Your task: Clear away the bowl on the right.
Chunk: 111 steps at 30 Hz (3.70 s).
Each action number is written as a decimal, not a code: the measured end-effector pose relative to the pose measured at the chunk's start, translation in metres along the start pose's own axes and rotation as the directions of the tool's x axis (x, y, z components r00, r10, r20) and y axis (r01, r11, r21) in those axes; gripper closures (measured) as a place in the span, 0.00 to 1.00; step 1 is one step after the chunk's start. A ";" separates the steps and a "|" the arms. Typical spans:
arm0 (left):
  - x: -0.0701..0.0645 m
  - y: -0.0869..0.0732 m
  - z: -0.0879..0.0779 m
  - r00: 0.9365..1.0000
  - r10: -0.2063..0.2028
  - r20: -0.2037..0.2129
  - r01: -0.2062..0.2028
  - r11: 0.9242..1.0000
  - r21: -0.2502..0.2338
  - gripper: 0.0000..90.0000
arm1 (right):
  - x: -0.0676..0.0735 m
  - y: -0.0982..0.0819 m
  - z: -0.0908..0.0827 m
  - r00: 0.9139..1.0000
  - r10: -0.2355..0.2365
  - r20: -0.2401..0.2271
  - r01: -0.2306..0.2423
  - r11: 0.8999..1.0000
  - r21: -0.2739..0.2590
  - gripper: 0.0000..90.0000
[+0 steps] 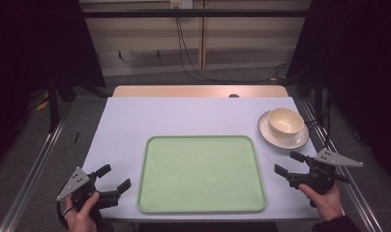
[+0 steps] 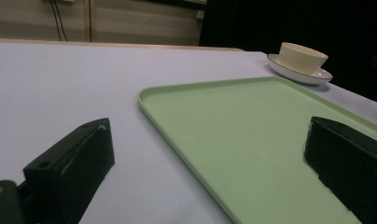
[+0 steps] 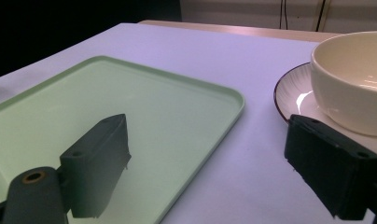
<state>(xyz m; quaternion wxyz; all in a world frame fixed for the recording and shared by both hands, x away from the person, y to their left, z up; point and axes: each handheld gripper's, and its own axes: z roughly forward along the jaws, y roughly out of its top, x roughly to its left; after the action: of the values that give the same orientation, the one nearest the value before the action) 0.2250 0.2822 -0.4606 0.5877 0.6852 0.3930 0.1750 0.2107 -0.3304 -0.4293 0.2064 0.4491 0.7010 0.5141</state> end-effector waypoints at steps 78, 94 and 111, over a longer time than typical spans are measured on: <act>0.001 0.001 0.004 1.000 0.003 0.006 -0.003 1.000 0.014 0.02 | -0.165 0.060 0.085 0.966 0.091 0.243 -0.182 0.905 0.384 0.36; 0.001 0.001 0.004 1.000 0.005 0.018 -0.005 1.000 0.019 0.02 | -0.168 0.056 0.098 0.939 0.097 0.329 -0.232 0.886 0.401 0.62; 0.001 0.000 0.003 1.000 0.001 0.009 -0.001 1.000 0.013 0.02 | -0.175 0.056 0.103 0.906 0.193 0.377 -0.347 0.850 0.397 0.90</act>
<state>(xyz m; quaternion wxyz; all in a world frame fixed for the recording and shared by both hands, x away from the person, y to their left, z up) 0.2279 0.2804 -0.4612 0.5848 0.6902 0.3910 0.1697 0.4015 -0.4188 -0.4485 0.1320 0.6579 0.6869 0.2791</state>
